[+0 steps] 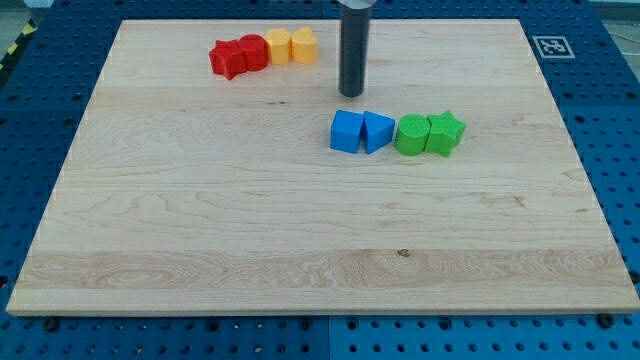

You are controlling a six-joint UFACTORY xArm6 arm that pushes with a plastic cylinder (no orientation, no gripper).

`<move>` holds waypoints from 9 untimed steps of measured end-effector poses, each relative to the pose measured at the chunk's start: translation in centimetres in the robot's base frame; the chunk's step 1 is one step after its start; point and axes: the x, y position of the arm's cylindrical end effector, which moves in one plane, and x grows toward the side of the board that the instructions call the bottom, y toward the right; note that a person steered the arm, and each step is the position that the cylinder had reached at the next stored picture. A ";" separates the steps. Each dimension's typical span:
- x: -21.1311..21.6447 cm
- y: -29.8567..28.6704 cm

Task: Place the green star towards the center right side of the board

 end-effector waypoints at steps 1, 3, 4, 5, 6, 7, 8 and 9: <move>0.3 2.3; 3.4 7.2; 3.4 7.3; 4.2 8.3; 5.7 8.4; 6.3 8.3; 8.6 8.4; 8.8 7.2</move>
